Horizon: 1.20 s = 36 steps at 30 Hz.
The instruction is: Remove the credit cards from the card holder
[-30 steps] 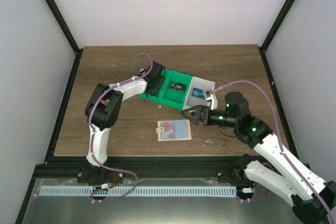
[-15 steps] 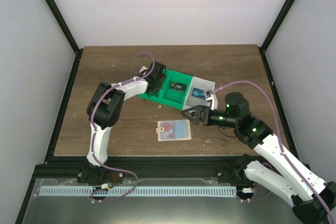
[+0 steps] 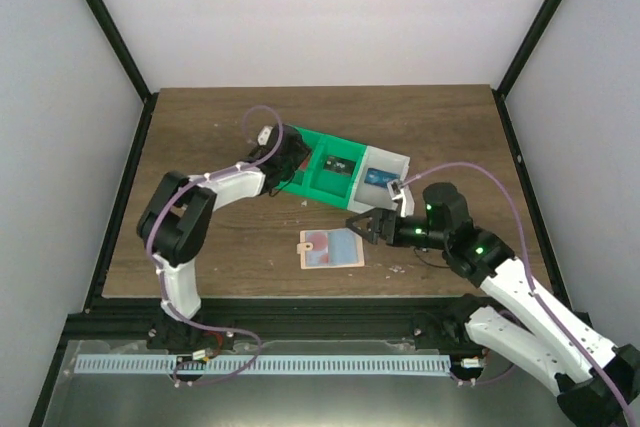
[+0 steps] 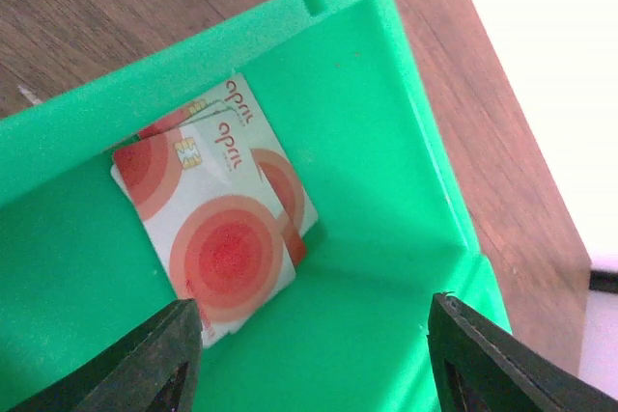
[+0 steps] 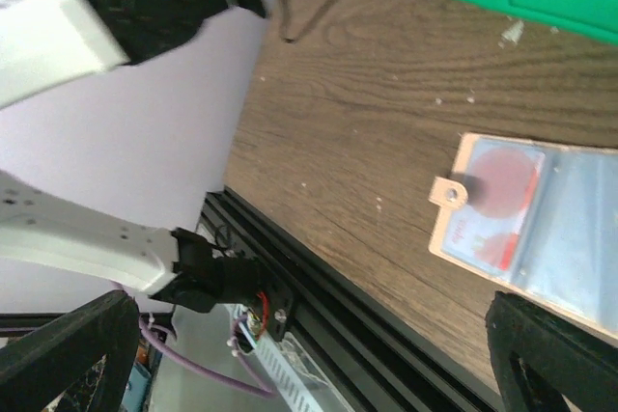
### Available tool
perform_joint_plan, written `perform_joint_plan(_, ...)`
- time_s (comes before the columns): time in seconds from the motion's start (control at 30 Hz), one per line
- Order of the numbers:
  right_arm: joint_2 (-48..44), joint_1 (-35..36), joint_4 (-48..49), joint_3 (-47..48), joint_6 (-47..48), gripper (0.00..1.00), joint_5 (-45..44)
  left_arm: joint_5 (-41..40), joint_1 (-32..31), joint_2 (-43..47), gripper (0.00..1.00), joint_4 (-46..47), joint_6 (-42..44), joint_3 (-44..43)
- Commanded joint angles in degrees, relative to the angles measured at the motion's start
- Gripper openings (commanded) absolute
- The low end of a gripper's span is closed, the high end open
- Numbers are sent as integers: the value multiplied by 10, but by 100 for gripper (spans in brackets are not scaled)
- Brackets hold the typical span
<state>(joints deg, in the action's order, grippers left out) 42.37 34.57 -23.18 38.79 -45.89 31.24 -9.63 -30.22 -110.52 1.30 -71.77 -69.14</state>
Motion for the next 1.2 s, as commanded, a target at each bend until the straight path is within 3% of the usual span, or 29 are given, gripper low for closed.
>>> perform_joint_plan(0.0,14,-2,-3,-31,20,100,7,19,-5,67,66,31,79,43)
perform_joint_plan(0.07,19,-2,19,-49,25,99,29,27,-5,100,64,33,117,68)
perform_joint_plan(0.2,23,-2,60,-81,19,88,36,107,-5,187,60,97,208,160)
perform_joint_plan(0.3,30,-2,97,-102,1,78,39,191,-5,234,49,154,264,227)
perform_joint_plan(0.5,66,-1,139,-127,-12,65,33,258,-13,292,39,101,297,299)
perform_joint_plan(0.6,80,-1,163,-146,-14,59,15,285,-19,332,30,100,301,350)
perform_joint_plan(0.8,122,3,219,-178,-29,49,16,312,-36,400,23,139,288,433)
perform_joint_plan(0.93,155,16,230,-179,-22,49,8,283,-87,391,23,161,295,442)
perform_joint_plan(1.17,183,32,275,-192,-21,47,-13,297,-136,296,21,249,266,445)
